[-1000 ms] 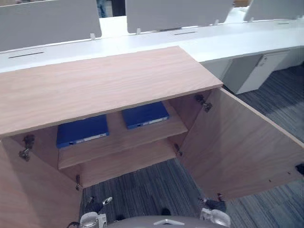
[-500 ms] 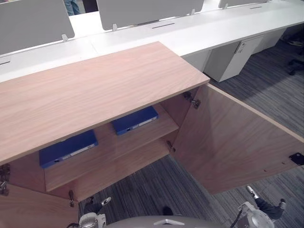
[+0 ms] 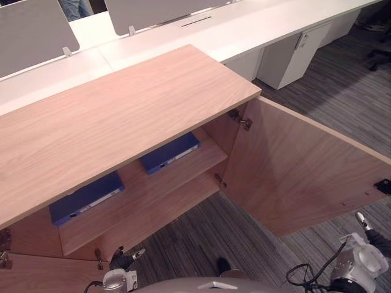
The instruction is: Walk over to the cabinet, pick up the folder, carry it to the office cabinet, place the folder inside the office cabinet, then close the office cabinet door
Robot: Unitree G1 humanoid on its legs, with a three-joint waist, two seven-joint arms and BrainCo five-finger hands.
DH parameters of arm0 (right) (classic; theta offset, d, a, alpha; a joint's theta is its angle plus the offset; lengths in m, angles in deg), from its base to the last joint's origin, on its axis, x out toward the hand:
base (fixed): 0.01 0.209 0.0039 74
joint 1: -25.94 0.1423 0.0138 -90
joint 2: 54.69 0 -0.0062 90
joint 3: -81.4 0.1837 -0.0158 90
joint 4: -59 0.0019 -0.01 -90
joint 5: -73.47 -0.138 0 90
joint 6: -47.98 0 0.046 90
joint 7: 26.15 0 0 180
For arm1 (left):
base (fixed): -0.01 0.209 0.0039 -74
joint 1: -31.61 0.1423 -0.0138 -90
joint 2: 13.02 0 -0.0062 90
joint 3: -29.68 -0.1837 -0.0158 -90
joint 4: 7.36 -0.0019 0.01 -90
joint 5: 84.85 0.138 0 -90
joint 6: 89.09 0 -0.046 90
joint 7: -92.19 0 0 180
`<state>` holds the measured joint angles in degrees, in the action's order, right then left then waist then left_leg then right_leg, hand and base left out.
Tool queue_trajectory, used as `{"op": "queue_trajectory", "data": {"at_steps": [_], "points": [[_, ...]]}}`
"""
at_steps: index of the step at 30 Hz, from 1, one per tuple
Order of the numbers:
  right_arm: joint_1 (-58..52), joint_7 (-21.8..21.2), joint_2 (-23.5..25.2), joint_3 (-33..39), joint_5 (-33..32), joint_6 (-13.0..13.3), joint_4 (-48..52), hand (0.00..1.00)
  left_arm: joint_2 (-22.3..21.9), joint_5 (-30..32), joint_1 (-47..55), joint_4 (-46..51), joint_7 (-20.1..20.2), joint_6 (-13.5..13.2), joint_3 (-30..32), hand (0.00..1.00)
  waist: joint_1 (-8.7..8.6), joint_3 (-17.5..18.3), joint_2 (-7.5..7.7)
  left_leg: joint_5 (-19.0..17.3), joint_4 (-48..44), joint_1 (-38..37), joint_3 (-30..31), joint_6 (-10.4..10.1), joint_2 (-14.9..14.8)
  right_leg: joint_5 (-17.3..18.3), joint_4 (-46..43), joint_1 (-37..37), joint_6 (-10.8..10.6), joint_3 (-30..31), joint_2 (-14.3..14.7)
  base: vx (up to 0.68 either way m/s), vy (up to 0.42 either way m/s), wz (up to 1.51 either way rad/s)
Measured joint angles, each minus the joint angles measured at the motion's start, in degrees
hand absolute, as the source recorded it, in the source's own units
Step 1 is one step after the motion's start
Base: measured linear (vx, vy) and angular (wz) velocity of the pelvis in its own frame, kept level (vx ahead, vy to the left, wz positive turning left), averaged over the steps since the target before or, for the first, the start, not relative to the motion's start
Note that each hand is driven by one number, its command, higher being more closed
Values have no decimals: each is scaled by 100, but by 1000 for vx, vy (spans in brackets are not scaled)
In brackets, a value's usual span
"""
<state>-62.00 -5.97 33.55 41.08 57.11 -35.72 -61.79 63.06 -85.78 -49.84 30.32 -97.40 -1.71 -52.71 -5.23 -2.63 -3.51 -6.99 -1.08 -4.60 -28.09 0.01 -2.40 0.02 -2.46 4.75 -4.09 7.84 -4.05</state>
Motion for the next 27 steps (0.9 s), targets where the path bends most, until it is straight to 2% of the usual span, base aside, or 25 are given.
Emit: {"op": "queue_trajectory", "data": {"at_steps": [3,6,15,19,20,27], "points": [[172,-116,-405,-129,-33,10,-242,0,16,-1,11,-5,2,-6,-76,0,-28,-71,-52,16,-19,72,100,23,40,20,9,14,-45,-84,-53,-45,-40,14],[448,-297,-829,-668,-17,17,-518,0,32,-1,77,-8,5,-27,-111,0,-97,-200,-100,17,-41,98,81,27,62,3,11,56,-75,-45,-69,-52,-18,-4],[1133,-788,-1635,-2144,248,8,-1095,0,147,0,9,-8,105,-136,-320,0,-133,-513,-151,-170,-347,327,-231,32,35,-261,151,398,-194,560,-5,-47,-29,-35],[1172,-1000,-1893,-2533,554,9,-1091,0,151,0,-76,15,175,-211,-408,0,-203,-595,-202,-198,-412,376,-240,25,33,-328,168,458,-197,584,-5,-47,-34,-14],[1173,-1013,-1930,-2671,580,9,-1088,0,151,-1,-78,22,176,-226,-449,0,-238,-617,-174,-198,-413,379,-243,25,32,-347,189,458,-202,584,-5,-58,-36,-3],[1084,-1131,-1930,-2936,777,8,-903,0,160,5,14,229,256,-259,-546,0,-242,-610,-184,-197,-475,368,-184,25,-13,-448,365,337,-204,521,-13,-50,-51,3]]}}
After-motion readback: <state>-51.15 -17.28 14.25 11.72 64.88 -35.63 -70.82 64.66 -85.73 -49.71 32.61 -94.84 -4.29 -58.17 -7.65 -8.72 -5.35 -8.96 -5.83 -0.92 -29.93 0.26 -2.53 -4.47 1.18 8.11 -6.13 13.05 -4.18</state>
